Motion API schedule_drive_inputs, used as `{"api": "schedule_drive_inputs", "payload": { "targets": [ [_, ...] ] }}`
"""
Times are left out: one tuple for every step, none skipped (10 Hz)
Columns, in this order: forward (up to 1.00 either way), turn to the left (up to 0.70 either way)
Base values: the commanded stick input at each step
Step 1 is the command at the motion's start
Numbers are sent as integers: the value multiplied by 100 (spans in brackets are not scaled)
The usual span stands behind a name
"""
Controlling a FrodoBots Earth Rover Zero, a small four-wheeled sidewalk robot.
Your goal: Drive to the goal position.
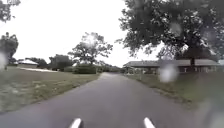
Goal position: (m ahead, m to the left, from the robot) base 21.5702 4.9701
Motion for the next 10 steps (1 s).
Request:
{"api": "schedule_drive_inputs", "payload": {
  "targets": [
    [85, 0],
    [85, 0],
    [85, 0],
    [85, 0],
    [85, 0],
    [85, 0],
    [85, 0],
    [85, 0],
    [85, 0],
    [85, 0]
  ]
}}
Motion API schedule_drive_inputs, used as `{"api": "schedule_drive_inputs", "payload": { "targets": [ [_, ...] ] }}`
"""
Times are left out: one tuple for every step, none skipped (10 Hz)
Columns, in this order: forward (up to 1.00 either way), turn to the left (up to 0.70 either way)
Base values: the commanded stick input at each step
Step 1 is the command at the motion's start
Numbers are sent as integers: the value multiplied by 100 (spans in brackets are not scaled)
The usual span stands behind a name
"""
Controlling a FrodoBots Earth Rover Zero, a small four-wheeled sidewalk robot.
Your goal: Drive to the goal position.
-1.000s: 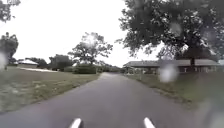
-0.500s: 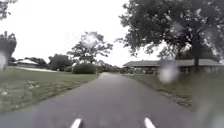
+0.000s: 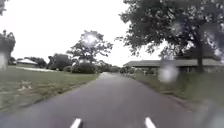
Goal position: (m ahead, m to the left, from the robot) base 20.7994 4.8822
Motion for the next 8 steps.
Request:
{"api": "schedule_drive_inputs", "payload": {
  "targets": [
    [85, 0],
    [85, 0],
    [85, 0],
    [85, 0],
    [85, 0],
    [85, 0],
    [85, 0],
    [85, 0]
  ]
}}
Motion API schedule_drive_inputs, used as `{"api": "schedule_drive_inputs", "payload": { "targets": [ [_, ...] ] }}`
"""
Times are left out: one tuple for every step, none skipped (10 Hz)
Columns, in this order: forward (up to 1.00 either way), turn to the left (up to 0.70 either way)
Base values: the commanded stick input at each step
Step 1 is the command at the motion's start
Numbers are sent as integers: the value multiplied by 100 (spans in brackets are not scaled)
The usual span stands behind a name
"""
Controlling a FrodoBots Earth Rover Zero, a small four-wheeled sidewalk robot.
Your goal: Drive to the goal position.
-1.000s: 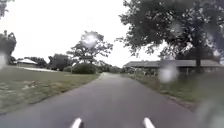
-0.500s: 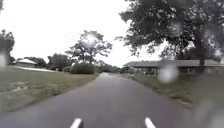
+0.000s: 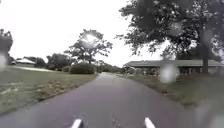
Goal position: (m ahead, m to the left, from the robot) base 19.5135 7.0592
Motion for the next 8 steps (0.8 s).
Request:
{"api": "schedule_drive_inputs", "payload": {
  "targets": [
    [85, 0],
    [85, 0],
    [85, 0],
    [85, 0],
    [85, 0],
    [85, 0],
    [85, 0],
    [85, 0]
  ]
}}
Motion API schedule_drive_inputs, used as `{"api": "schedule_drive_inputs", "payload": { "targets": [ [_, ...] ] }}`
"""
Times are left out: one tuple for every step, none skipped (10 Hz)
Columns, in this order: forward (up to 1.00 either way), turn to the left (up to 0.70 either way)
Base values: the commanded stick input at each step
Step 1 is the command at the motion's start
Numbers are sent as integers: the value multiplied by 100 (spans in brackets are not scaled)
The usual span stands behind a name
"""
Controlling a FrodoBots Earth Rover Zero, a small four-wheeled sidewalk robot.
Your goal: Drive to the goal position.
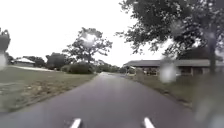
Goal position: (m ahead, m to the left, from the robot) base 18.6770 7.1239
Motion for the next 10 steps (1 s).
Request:
{"api": "schedule_drive_inputs", "payload": {
  "targets": [
    [85, 0],
    [85, 0],
    [85, 0],
    [85, 0],
    [85, 0],
    [85, 0],
    [85, 0],
    [85, 0],
    [85, 0],
    [85, 0]
  ]
}}
